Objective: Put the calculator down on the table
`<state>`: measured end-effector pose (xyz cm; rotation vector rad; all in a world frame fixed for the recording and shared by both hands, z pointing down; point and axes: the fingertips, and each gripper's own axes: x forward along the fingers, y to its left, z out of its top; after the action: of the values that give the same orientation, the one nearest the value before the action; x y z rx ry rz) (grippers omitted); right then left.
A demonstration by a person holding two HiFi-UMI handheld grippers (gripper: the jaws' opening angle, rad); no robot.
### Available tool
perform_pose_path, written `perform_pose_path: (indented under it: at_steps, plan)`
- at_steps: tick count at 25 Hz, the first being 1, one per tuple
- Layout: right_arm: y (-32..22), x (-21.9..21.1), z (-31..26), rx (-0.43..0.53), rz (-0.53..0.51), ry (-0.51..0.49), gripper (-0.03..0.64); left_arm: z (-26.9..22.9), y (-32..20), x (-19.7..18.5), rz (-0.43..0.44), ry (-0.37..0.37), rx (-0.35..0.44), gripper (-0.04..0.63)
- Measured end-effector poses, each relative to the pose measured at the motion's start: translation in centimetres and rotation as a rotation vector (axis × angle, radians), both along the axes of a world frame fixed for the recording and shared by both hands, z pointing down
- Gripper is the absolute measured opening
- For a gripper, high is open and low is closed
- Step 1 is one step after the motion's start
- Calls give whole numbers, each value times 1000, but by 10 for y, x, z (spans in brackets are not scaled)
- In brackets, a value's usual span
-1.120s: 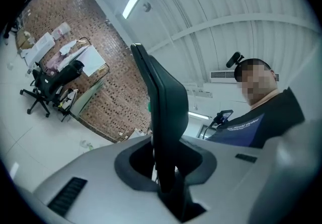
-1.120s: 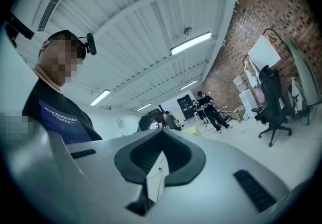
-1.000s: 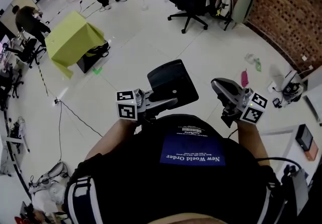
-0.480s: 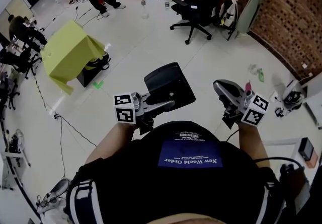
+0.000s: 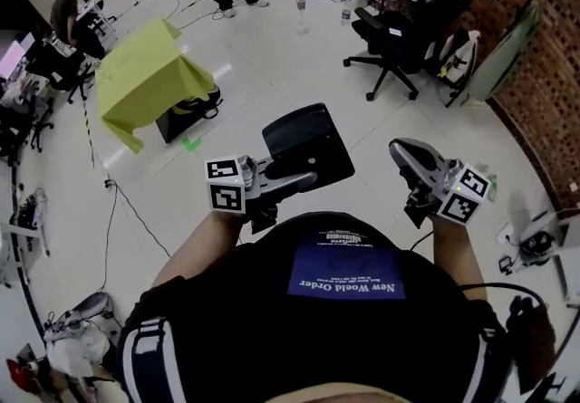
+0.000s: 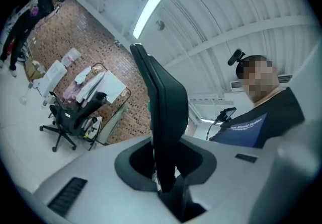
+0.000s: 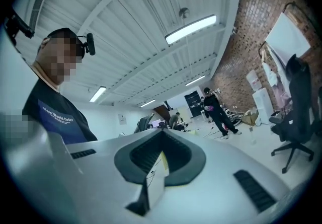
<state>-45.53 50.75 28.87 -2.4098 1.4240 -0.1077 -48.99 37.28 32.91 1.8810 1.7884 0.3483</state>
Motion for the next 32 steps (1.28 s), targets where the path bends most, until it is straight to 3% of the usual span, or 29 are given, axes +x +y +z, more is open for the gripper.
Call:
perform_pose_path:
  at_steps: [8, 15, 23, 29, 32]
  plan:
    - [22, 144, -21, -78, -152, 66, -12, -17, 20, 122, -210, 19, 6, 75]
    - [-50, 262, -46, -87, -226, 142, -12, -44, -50, 229, -326, 104, 32, 75]
    - [-160, 378, -89, -55, -164, 201, -12, -87, -159, 344, -251, 194, 55, 75]
    - [-185, 504, -103, -42, -140, 192, -12, -98, -191, 463, -250, 205, 66, 75]
    - [-189, 549, -103, -47, -154, 209, -12, -95, -194, 503, -271, 210, 67, 75]
